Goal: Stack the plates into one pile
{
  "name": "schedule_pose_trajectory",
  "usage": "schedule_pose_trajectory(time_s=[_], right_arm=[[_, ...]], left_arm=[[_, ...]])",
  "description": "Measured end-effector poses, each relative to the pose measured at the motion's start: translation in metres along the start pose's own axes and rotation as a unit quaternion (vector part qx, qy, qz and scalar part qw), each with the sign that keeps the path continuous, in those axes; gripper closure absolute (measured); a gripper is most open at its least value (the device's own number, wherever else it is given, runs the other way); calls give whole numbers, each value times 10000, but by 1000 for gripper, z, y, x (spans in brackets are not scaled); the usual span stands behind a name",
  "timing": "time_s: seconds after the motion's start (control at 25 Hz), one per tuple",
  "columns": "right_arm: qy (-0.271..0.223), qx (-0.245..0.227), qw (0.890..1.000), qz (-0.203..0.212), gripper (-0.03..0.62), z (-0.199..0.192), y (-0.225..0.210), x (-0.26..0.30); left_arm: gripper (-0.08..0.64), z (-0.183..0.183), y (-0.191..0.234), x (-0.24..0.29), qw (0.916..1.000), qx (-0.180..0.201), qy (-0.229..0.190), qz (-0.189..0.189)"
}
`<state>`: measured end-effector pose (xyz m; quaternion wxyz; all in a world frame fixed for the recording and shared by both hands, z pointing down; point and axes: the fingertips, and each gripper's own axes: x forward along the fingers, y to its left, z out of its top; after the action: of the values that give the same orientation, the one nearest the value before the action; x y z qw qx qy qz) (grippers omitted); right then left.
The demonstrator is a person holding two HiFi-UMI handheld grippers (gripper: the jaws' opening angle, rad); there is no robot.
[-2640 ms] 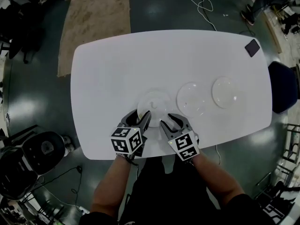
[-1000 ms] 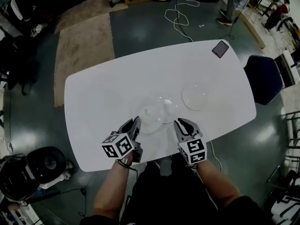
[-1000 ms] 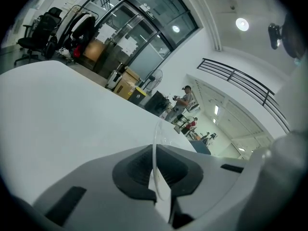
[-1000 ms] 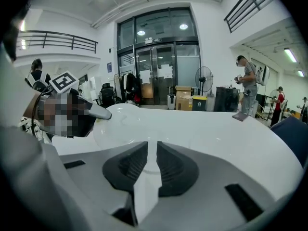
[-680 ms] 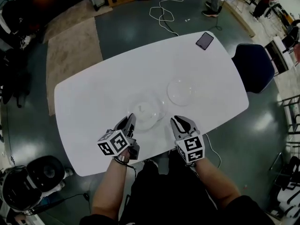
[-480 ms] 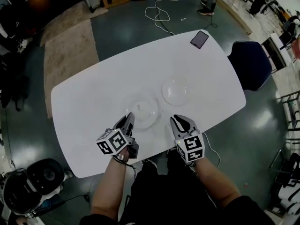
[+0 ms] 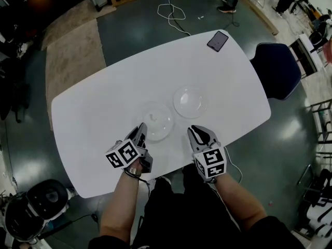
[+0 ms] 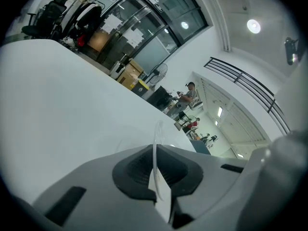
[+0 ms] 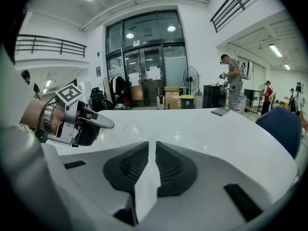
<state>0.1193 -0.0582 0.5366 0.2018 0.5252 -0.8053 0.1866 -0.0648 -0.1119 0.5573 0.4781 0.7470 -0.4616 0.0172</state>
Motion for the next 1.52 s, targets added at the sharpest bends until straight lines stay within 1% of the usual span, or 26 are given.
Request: schedule_pose_trajectory(time_s=[0.32, 0.4, 0.56, 0.68, 0.8, 0.92, 1.04, 1.2, 1.32, 1.36, 1.52], right_arm=[[74, 78, 9999, 43, 535, -10, -10, 20], [83, 85, 9999, 54, 537, -11, -11, 21], [81, 87, 9999, 87, 537, -9, -10, 24], [83, 87, 9999, 99, 537, -9, -10, 22], [89, 94, 9999, 108, 537, -9, -10, 19], [94, 107, 9998, 112, 537, -11, -12, 17], [98, 124, 9998, 113, 537, -11, -14, 16], [97, 138, 9998, 113, 537, -12, -16, 15], [106, 147, 9998, 127, 537, -14, -17, 15], [114, 152, 9997, 130, 538, -15, -17, 16], [130, 165, 9997, 131, 538, -16, -18, 18]], left_arm=[[529, -6, 17, 21, 9997, -190, 85, 102], [529, -8, 17, 22, 9997, -178, 118, 120], [526, -10, 17, 23, 9996, -5, 156, 239], [516, -9, 18, 23, 9984, 289, 198, 441], [495, -8, 20, 20, 9936, 761, 254, 796], [484, -8, 19, 23, 9876, 1172, 319, 998], [465, -7, 20, 24, 9810, 1494, 372, 1178], [439, -8, 28, 25, 9713, 1798, 450, 1492], [433, -11, 38, 26, 9591, 2091, 574, 1821], [431, -12, 40, 27, 9574, 2134, 598, 1854], [426, -14, 47, 29, 9569, 2088, 594, 1928]])
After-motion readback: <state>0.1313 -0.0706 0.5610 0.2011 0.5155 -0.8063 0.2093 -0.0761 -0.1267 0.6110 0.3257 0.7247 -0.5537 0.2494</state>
